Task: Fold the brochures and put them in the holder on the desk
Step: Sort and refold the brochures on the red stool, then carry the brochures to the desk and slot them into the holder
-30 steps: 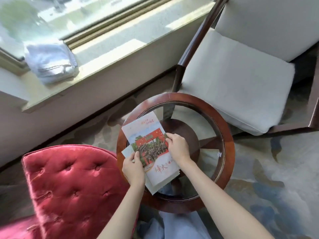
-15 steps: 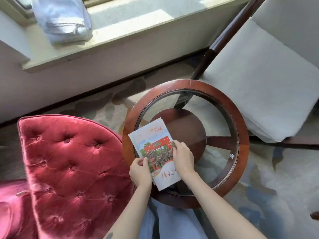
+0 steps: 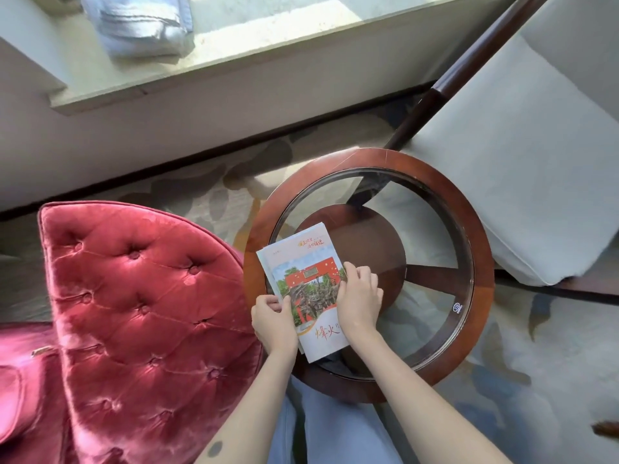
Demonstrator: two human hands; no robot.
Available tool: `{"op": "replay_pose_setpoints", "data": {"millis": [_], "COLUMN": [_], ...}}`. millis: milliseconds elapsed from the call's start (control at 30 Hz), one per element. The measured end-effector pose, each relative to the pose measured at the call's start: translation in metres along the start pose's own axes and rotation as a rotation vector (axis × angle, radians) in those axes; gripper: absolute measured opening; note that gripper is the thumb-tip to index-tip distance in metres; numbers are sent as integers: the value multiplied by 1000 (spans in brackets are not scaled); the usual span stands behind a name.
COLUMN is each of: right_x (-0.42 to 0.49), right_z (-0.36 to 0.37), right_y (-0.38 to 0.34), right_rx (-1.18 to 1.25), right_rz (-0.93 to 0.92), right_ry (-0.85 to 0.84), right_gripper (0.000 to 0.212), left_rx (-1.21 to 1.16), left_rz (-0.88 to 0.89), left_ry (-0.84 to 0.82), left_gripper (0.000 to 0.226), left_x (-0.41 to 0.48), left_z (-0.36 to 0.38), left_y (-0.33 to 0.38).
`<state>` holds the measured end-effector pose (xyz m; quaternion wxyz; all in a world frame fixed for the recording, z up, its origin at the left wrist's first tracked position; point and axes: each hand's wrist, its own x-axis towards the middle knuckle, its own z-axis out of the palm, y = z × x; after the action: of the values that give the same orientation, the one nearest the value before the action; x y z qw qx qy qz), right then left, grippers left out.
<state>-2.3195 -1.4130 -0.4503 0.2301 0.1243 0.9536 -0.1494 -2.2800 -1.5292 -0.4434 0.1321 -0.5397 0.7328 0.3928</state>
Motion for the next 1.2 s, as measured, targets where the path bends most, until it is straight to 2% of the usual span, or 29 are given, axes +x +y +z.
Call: {"op": "replay_pose_setpoints", "data": {"millis": [200,367,533,600,733,933,1200], "right_x": [-2,3,17,19,23,23,35], "right_z": [0,-1,-4,-4,-10,-33,-106], "right_y": [-7,-10,1,4,8,4,-11], "right_rx": [100,222,324,362,460,634,813], "right_rz": [64,139,155,153,181,184,68], "right_ry": [-45,-82,-160,-181,-209,-198,-134], "right_gripper": [36,33,24,23,23,23,15], "left_rx": [-41,-139,-189,-228,-266,-349,-476], "left_rz": [-51,-110,-141,-138,-68,79,197], "left_ry": [-51,-32,-35,-37,-87,-135,-221], "left_gripper": [49,46,56,50,20,14,7], "left_x": [-2,1,6,5,1,-5,-22], "left_z": [5,9,9,10,10,-3,-27], "left_y": [6,4,-1,-2,5,39,102]}}
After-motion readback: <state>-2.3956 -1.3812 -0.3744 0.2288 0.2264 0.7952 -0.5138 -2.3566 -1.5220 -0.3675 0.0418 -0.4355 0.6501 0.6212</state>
